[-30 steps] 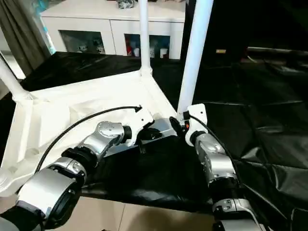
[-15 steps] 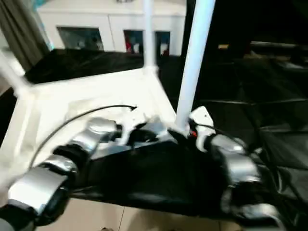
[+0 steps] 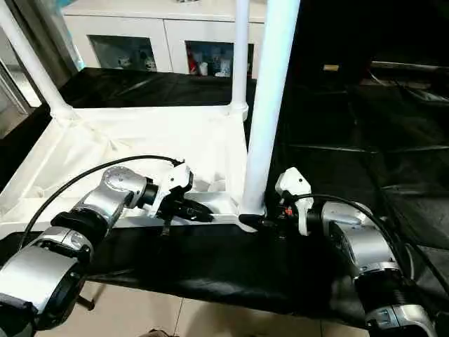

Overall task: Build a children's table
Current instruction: Rotate leg to tighten

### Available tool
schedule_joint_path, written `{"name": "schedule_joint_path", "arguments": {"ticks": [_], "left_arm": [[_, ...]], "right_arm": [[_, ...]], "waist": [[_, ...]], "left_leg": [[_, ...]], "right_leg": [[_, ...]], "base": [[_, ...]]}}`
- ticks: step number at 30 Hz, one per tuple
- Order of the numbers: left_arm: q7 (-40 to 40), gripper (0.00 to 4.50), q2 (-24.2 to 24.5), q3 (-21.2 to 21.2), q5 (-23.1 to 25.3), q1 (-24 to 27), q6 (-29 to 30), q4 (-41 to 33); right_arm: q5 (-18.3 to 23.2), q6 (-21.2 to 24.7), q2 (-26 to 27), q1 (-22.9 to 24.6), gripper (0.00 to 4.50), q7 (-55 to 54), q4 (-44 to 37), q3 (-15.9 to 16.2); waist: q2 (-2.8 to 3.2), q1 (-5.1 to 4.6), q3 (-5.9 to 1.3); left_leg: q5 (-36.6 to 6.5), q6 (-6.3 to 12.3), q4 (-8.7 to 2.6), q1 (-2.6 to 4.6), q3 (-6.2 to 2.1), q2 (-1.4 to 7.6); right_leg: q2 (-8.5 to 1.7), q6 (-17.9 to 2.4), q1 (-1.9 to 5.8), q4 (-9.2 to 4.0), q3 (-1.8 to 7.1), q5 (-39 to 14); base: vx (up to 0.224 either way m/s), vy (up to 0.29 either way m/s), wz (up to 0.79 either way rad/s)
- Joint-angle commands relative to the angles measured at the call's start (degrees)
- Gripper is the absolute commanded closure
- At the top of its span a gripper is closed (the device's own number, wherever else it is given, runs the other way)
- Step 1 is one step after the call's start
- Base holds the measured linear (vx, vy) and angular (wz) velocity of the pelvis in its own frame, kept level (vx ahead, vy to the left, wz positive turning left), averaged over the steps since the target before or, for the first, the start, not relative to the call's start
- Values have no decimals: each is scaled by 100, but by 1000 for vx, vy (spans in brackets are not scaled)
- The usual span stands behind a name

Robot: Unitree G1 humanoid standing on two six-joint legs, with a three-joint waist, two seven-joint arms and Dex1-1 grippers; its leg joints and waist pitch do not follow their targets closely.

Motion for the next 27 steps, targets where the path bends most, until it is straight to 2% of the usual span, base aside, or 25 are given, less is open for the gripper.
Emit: {"name": "schedule_joint_path", "arguments": {"ticks": [1,3,5,7,9,10,11,13,14,16,17,18,19,20,21,23,25,27], "left_arm": [[-385,450,-121,12,-229,-34,-82,-290],[-346,450,-133,17,-228,-29,-98,-289],[-132,450,-159,16,-182,-35,-164,-249],[23,450,-178,14,-144,-39,-189,-229],[519,450,-240,12,-26,-69,-191,-156],[1101,450,-360,48,57,-120,-145,-45],[1454,450,-447,80,91,-154,-105,25],[1771,450,-546,109,112,-190,-45,87],[2118,450,-669,123,146,-224,26,145],[2642,450,-830,138,200,-275,107,221],[3246,450,-1107,205,186,-352,301,321],[3403,450,-1219,240,156,-376,368,349],[3494,450,-1313,250,143,-387,395,363],[3550,450,-1360,246,140,-391,392,376],[3523,450,-1424,193,169,-380,357,373],[3513,450,-1474,149,201,-370,312,381],[3467,450,-1472,67,279,-352,227,393],[3438,450,-1406,65,307,-350,214,403]], "right_arm": [[-37,158,87,37,128,17,55,124],[-39,165,120,77,135,-20,41,117],[-145,148,183,138,163,-289,98,83],[-221,108,219,143,166,-459,177,63],[-392,11,326,113,173,-929,398,8],[-538,-34,491,64,173,-1522,640,-73],[-604,-40,610,31,176,-1892,780,-137],[-631,-1,756,-7,176,-2269,904,-221],[-657,93,959,-51,176,-2776,1024,-341],[-717,220,1211,-110,177,-3471,1161,-478],[-797,333,1553,-207,177,-4233,1354,-559],[-811,364,1679,-242,177,-4436,1416,-569],[-831,378,1784,-273,177,-4560,1453,-549],[-857,360,1845,-297,177,-4626,1493,-546],[-901,316,1937,-327,177,-4654,1498,-492],[-929,242,2022,-360,177,-4681,1505,-446],[-895,-92,2097,-371,107,-4352,1358,-340],[-794,-195,2032,-347,105,-4064,1228,-349]], "waist": [[-132,34,-404],[-122,35,-400],[-125,40,-402],[-122,38,-411],[-120,24,-407],[-119,11,-401],[-116,-28,-377],[-130,-55,-371],[-104,-68,-363],[-107,-108,-362],[-77,-125,-352],[-76,-168,-320],[-41,-182,-309],[-80,-204,-283],[-59,-208,-284],[-91,-218,-303],[-67,-218,-311],[-76,-224,-314]], "left_leg": [[-562,872,-368,71,-221,454],[-619,837,-373,80,-221,455],[-619,802,-374,84,-221,456],[-583,786,-374,84,-226,456],[-598,765,-373,84,-225,461],[-653,715,-377,86,-225,453],[-802,590,-398,108,-230,444],[-968,451,-408,127,-232,417],[-978,420,-416,122,-239,423],[-1036,355,-437,140,-253,431],[-1152,325,-438,156,-257,415],[-1322,244,-458,185,-248,412],[-1476,190,-464,209,-255,406],[-1817,151,-473,261,-261,382],[-1845,162,-475,270,-263,373],[-1711,223,-497,233,-277,364],[-1619,307,-512,213,-285,381],[-1609,330,-513,205,-282,385]], "right_leg": [[-557,-1264,356,-338,359,-755],[-555,-1240,349,-354,356,-869],[-557,-1222,348,-357,363,-894],[-556,-1228,352,-346,359,-845],[-555,-1235,336,-345,363,-842],[-557,-1232,332,-358,359,-926],[-551,-1228,307,-397,356,-1148],[-551,-1107,328,-461,352,-1564],[-552,-1047,328,-482,356,-1646],[-543,-1032,310,-488,355,-1671],[-549,-1016,313,-508,352,-1775],[-542,-990,270,-550,355,-1991],[-538,-978,264,-567,346,-2163],[-547,-813,286,-661,322,-2621],[-552,-781,283,-672,327,-2672],[-557,-716,318,-662,341,-2590],[-572,-749,331,-636,348,-2404],[-567,-803,336,-620,356,-2280]], "base": [[0,0,0],[0,0,0],[0,0,0],[0,0,0],[0,0,0],[0,0,0],[0,0,0],[0,0,0],[0,0,0],[0,0,0],[0,0,0],[0,0,0],[0,0,0],[0,0,0],[0,0,0],[0,0,0],[0,0,0],[0,0,0]]}}
